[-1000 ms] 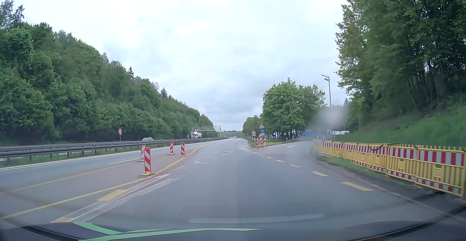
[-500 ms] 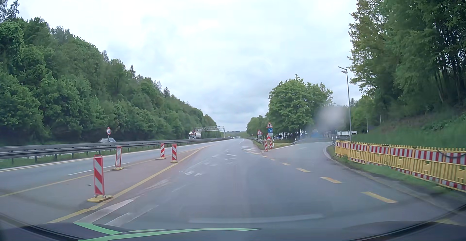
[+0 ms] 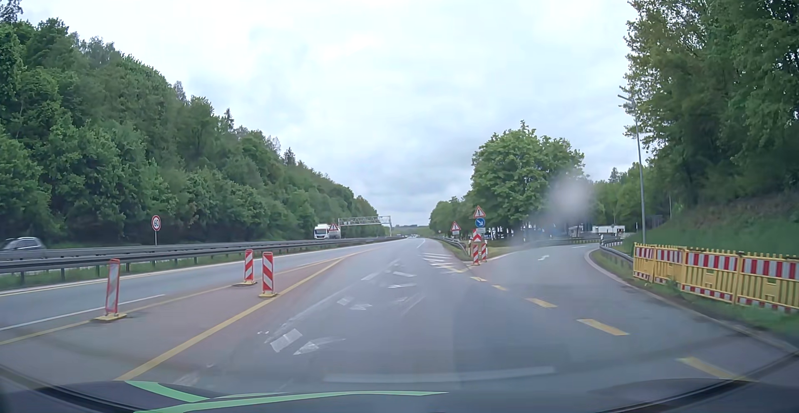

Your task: Follow the waypoints while adhering to traffic rules and regulations

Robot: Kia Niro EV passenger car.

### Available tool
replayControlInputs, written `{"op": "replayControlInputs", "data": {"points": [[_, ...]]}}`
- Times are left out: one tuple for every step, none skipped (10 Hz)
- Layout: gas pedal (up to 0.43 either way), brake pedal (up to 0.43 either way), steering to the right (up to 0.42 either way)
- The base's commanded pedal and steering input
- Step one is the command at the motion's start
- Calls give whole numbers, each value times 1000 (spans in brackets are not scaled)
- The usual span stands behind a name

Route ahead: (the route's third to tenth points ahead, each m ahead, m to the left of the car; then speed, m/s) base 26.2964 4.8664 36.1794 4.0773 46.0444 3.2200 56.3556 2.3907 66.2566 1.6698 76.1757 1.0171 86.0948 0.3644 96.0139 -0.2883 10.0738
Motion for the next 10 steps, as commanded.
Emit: {"op": "replayControlInputs", "data": {"points": [[280,0,-6],[280,0,-6],[268,0,-6],[268,0,-6],[268,0,-6],[268,0,-5],[260,0,-5],[260,0,-5],[260,0,-5],[248,0,-4]]}}
